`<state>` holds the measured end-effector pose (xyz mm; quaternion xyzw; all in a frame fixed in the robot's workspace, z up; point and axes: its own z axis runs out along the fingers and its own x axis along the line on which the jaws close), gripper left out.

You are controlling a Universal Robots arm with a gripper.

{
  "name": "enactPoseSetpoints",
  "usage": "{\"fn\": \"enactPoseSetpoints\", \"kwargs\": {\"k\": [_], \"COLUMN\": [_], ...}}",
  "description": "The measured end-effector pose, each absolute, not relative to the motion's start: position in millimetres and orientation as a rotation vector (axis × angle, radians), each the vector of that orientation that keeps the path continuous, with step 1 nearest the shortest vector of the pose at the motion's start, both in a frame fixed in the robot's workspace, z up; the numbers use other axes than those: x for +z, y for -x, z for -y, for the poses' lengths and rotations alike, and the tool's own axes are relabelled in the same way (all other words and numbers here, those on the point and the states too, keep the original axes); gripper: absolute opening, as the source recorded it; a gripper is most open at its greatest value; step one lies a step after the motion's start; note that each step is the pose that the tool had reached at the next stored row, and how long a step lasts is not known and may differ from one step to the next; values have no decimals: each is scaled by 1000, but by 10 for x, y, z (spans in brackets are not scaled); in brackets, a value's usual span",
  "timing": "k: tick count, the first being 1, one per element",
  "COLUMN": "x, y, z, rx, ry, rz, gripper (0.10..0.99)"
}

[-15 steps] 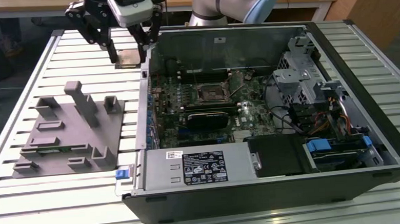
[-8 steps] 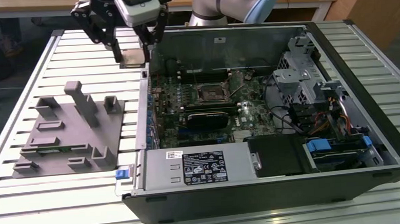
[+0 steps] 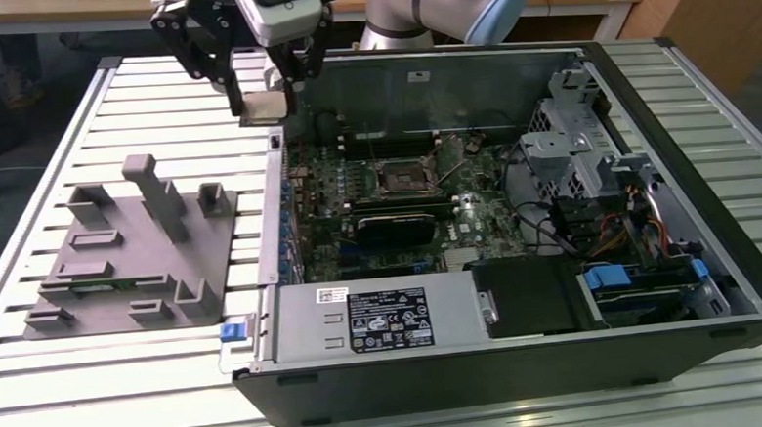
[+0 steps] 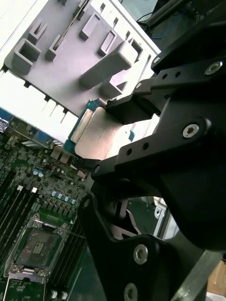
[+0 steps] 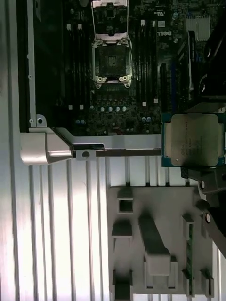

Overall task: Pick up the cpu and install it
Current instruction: 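Pick up the cpu and move it towards the insertion slot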

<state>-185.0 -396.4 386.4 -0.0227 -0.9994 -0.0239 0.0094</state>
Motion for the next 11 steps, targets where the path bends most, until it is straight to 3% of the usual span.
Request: {"fn": "enactPoseSetpoints", "kwargs": {"k": [11], "x": [3863], "y": [1738], "z": [3877], "rx": [-75], "ry": [71], "rz": [3121], "gripper": [541]}}
